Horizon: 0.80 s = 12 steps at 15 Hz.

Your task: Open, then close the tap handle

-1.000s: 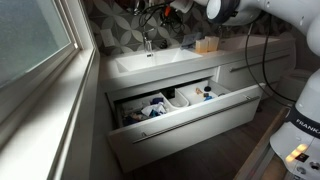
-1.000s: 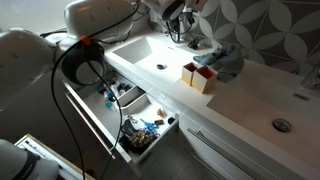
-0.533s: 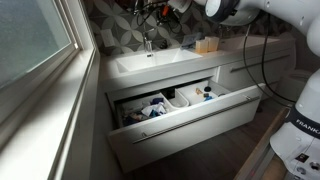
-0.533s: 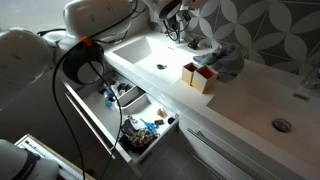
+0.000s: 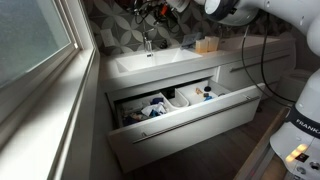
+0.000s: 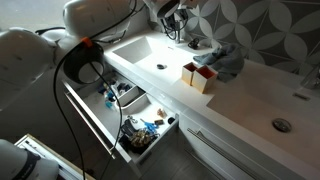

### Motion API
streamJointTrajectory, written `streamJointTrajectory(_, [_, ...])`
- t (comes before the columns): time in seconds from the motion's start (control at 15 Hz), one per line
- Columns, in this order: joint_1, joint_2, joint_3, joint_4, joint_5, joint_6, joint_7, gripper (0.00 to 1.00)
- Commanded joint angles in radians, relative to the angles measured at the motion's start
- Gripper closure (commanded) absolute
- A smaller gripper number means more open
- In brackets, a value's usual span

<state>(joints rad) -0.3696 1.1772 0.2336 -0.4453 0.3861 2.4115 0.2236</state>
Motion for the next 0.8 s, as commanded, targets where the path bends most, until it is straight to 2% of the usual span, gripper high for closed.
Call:
streamJointTrajectory(0.0, [-0.006, -0.006, 0.011, -0.004, 0.016, -0.046, -0.022, 0.99])
streamJointTrajectory(0.73, [-0.002, -0.001, -0.029, -0.010, -0.009, -0.074, 0.004, 0.99])
